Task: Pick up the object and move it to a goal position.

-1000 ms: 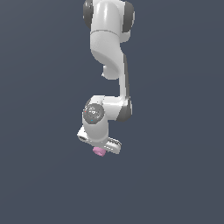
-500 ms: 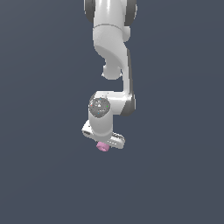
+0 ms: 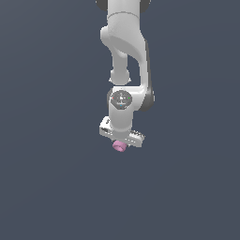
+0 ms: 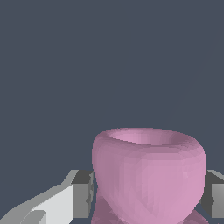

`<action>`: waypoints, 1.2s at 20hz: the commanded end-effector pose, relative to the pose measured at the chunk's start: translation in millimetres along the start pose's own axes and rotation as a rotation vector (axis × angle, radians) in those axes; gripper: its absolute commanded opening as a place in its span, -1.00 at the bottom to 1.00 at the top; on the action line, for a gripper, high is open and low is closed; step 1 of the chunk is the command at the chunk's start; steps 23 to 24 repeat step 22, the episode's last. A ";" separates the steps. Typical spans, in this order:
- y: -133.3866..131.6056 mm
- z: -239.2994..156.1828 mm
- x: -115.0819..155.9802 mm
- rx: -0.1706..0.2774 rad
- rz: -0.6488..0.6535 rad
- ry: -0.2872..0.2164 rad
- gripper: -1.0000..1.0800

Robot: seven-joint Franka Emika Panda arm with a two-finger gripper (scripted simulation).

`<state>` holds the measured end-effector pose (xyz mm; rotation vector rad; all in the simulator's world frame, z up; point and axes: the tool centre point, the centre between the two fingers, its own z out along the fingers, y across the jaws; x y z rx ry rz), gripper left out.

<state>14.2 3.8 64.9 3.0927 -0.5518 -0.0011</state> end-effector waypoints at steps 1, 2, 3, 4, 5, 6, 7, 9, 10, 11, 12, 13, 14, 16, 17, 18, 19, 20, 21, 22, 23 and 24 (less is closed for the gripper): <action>-7.7 -5.7 -19.2 0.000 0.000 0.000 -1.00; -10.9 -8.0 -27.2 0.000 0.000 0.000 -1.00; -14.2 -10.4 -35.3 0.000 0.000 0.000 -1.00; -17.4 -12.7 -43.2 0.000 0.000 0.000 -1.00; -20.6 -15.0 -50.9 0.000 0.000 0.000 -1.00; -23.7 -17.2 -58.3 0.000 0.000 0.000 -1.00; -26.7 -19.3 -65.4 0.000 0.000 0.000 -1.00; -32.4 -23.4 -78.7 0.000 0.000 0.000 -1.00; -35.0 -25.2 -84.9 0.000 0.000 0.000 -1.00; -37.6 -27.0 -90.6 0.000 0.000 0.000 -1.00; -40.0 -28.7 -96.0 0.000 0.000 0.000 -1.00; -42.2 -30.2 -100.9 0.000 0.000 0.000 -1.00; -44.3 -31.7 -105.4 0.000 0.000 0.000 -1.00; -47.9 -34.1 -113.1 0.000 0.000 0.000 -1.00; -49.4 -35.1 -116.2 0.000 0.000 0.000 -1.00; -50.7 -36.0 -118.7 0.000 0.000 0.000 -1.00; -51.7 -36.7 -120.7 0.000 0.000 0.000 -1.00; -52.5 -37.2 -122.2 0.000 0.000 0.000 -1.00; -52.9 -37.5 -123.0 0.000 0.000 0.000 -1.00; -53.1 -37.6 -123.3 0.000 0.000 0.000 -1.00; -53.1 -37.6 -123.3 0.000 0.000 0.000 -1.00; -53.1 -37.6 -123.3 0.000 0.000 0.000 -1.00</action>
